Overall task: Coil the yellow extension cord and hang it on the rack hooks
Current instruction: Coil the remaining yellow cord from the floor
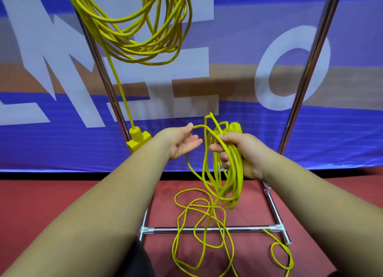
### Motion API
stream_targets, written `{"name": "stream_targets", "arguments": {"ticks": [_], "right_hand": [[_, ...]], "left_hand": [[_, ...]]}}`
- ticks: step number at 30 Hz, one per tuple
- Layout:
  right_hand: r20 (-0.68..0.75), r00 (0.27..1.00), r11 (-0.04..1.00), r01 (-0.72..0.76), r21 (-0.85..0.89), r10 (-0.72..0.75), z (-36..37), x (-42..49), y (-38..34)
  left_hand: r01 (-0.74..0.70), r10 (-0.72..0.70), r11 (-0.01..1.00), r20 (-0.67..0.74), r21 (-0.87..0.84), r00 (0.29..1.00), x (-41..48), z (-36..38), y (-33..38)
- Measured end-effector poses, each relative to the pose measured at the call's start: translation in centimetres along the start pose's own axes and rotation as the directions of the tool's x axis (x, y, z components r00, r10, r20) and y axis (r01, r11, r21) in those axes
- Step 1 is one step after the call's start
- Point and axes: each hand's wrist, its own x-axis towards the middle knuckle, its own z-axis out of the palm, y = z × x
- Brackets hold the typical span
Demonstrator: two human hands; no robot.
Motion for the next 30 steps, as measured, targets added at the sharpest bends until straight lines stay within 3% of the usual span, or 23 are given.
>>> {"name": "stream_targets", "arguments": {"ticks": [3, 7, 10, 13, 17, 23, 27, 30], "right_hand": [[0.033, 0.999, 1.0, 0.001, 0.011, -0.001, -0.4, 0.4, -0.1], [-0.013, 1.0, 0.999, 0.027, -0.025, -0.027, -0.8, 0.4, -0.4], [-0.076, 0.996, 0.998, 0.058, 0.023, -0.056, -1.0, 0.5, -0.8], [-0.142, 0.987, 0.992, 0.092, 0.087, -0.079, -1.2, 0.6, -1.4], [-0.181, 0.978, 0.969, 0.139, 0.205, -0.102, -1.8, 0.8, -2.3], [-0.206, 0.971, 0.937, 0.183, 0.296, -0.125, -3.4, 0.9, -3.3], [-0.204, 0.968, 0.942, 0.198, 0.273, -0.144, -4.5, 0.8, -3.7], [-0.188, 0.972, 0.957, 0.18, 0.226, -0.139, -4.7, 0.8, -3.6]], "left_hand": [[0.004, -0.003, 0.935, -0.002, 0.355, 1.0, -0.2, -0.5, -0.6], [-0.04, 0.073, 0.711, -0.017, 0.702, 0.997, -0.5, -0.8, -1.5], [0.013, -0.164, 0.451, 0.068, 0.893, 0.984, -1.2, -0.8, -3.4], [-0.07, -0.424, 0.125, 0.117, 0.99, 0.898, -1.3, -0.8, -6.2], [-0.204, -0.573, -0.101, 0.111, 0.974, 0.812, -0.4, -0.6, -9.8], [-0.395, -0.573, -0.049, 0.298, 0.917, 0.764, -0.8, -0.7, -9.6], [-0.411, -0.431, -0.01, 0.367, 0.912, 0.824, -0.8, -1.7, -7.0], [-0.374, -0.329, 0.131, 0.396, 0.918, 0.857, -1.1, -2.2, -6.0]]}}
